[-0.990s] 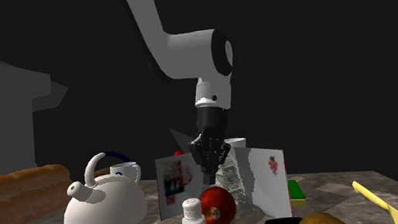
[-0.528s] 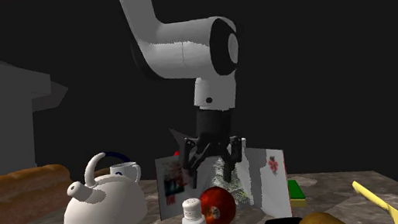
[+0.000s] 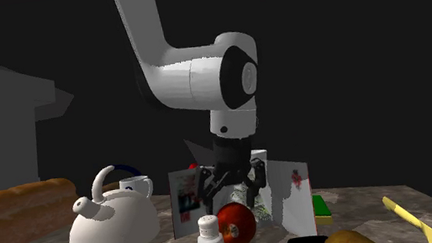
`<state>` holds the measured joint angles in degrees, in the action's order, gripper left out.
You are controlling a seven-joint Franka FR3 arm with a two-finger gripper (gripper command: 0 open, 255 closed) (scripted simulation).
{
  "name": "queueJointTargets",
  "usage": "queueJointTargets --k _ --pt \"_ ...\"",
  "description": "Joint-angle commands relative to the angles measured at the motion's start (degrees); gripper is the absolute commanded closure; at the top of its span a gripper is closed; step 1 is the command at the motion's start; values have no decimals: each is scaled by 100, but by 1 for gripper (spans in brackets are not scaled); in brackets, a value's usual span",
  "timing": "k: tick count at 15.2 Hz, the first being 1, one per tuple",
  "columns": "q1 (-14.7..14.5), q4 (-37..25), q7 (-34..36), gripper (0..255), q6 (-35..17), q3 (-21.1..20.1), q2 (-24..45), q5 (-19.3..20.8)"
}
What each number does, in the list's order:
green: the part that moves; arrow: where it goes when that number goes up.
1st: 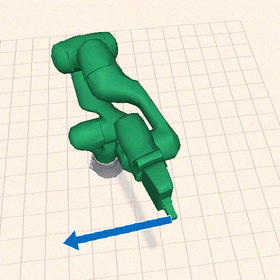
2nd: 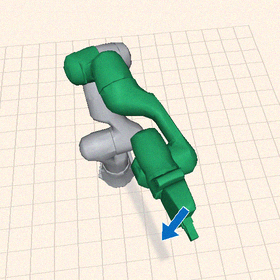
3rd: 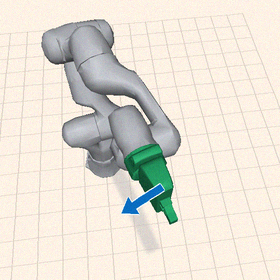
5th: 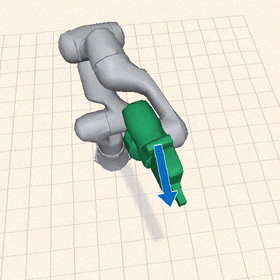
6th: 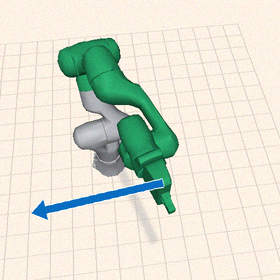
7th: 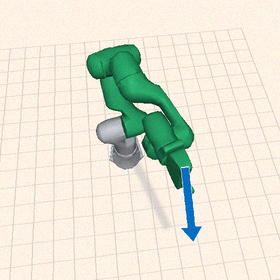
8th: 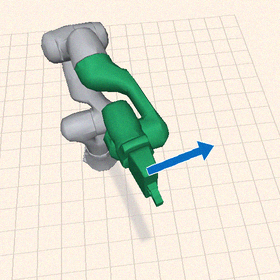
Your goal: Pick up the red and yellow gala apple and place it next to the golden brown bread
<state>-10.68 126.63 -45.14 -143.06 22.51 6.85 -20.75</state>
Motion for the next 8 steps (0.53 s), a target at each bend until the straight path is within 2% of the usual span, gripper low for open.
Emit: queueJointTargets --k 1,6,7,8 --pt "1 8 -12 0 -26 -5 16 -20" --pt "1 7 -12 0 -25 -5 15 -20" --pt "1 7 -12 255 -25 -5 15 -20" --pt "1 7 -12 255 -25 -5 15 -20"
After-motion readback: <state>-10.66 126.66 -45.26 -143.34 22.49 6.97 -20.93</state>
